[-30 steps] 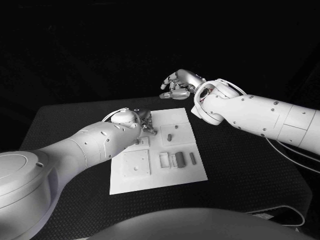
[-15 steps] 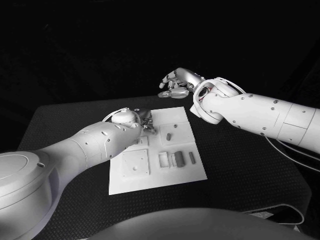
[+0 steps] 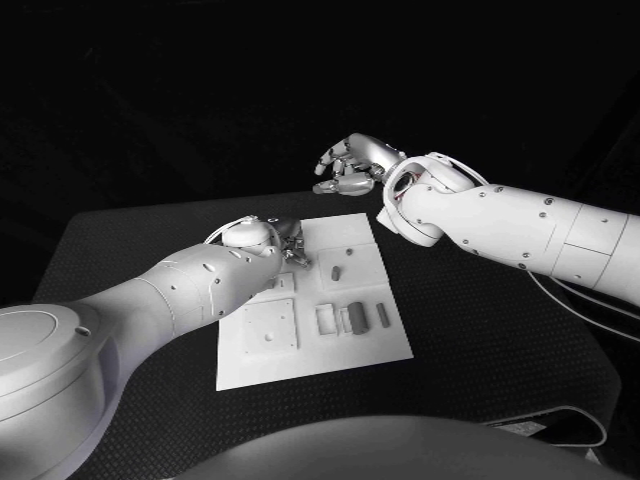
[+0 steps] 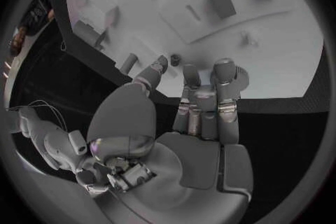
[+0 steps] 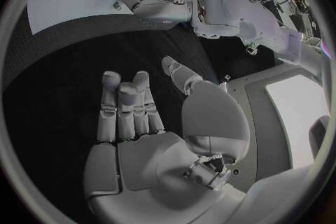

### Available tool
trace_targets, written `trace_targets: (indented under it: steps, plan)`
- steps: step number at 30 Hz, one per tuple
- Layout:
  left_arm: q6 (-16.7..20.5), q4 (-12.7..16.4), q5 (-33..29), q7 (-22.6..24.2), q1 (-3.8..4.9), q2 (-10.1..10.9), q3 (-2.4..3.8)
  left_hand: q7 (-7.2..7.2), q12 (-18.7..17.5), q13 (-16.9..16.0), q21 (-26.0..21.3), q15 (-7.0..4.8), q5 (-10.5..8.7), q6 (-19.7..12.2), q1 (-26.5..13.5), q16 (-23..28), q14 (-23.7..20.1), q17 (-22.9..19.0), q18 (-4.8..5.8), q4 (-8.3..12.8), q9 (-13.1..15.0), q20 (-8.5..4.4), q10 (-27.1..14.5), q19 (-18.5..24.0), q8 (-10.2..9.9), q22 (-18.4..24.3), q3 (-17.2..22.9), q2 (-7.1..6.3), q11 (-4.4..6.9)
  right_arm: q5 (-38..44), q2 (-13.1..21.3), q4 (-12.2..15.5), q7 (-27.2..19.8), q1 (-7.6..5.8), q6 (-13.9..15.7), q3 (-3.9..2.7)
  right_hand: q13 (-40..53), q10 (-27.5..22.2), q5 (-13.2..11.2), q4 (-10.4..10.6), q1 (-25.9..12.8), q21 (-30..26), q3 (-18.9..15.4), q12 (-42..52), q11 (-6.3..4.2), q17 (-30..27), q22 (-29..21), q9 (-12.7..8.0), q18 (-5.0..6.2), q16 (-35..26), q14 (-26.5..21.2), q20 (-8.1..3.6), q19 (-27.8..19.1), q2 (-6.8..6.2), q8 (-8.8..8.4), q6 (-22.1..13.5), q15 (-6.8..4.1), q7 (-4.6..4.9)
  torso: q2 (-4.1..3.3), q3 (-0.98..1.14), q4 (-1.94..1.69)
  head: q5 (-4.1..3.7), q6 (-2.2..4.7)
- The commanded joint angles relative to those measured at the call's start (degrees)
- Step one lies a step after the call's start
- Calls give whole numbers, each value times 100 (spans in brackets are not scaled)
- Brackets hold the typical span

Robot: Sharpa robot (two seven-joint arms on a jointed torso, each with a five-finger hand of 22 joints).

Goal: Assemble the parts on the task board

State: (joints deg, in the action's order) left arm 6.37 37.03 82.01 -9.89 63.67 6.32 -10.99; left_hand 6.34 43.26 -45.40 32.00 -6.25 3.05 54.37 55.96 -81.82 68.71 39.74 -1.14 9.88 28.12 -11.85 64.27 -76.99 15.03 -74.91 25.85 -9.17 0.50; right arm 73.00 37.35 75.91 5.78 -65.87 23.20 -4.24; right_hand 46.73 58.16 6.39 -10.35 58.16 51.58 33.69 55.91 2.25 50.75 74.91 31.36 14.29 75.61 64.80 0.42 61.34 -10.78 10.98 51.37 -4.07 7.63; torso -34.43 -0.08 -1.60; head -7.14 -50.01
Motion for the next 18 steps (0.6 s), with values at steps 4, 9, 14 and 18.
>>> trace_targets:
  steps: [4,9,14,18]
  plan:
    - [-136,-23,-18,53,-1,-44,-26,4,54,29,54,-21,-16,92,88,-45,65,15,-541,45,22,-5,-60,-68,27,-131,37,78,-38,42,8,56,-14,-23,-16,-2,-11,-30,6,-14,-14,-17,-17,22,0,-8,64,-7,71,7,12,-15,15,34,16,-60,13,109,-18,-10,4,-25,1]
    - [-123,-51,-18,74,-4,-37,-136,-13,68,62,76,-36,-14,140,95,-54,84,22,-532,56,37,-5,-35,-81,53,-131,24,107,-22,45,16,77,-12,-31,-17,-2,-11,-30,6,-14,-14,-17,-17,22,0,-8,64,-7,71,8,12,-15,15,34,17,-60,13,109,-33,-10,14,-30,1]
    - [-87,-63,-25,100,-17,-39,-139,-23,76,86,91,-45,-15,162,105,-59,98,26,-527,68,44,-8,-13,-93,65,-131,17,121,-13,50,16,86,-11,-34,-16,-2,-11,-30,7,-14,-13,-17,-16,23,0,-8,64,-8,71,8,13,-15,15,34,17,-60,13,109,-34,-7,4,-51,1]
    - [-46,-62,-51,155,-20,-48,-140,-32,82,117,109,-55,-13,173,152,-63,116,32,-522,104,49,-16,13,-106,70,-130,23,153,-4,50,7,83,-11,-34,-15,-2,-12,-30,7,-14,-13,-17,-16,23,0,-8,64,-8,71,8,13,-15,15,33,18,-60,13,109,-23,-6,0,-50,1]
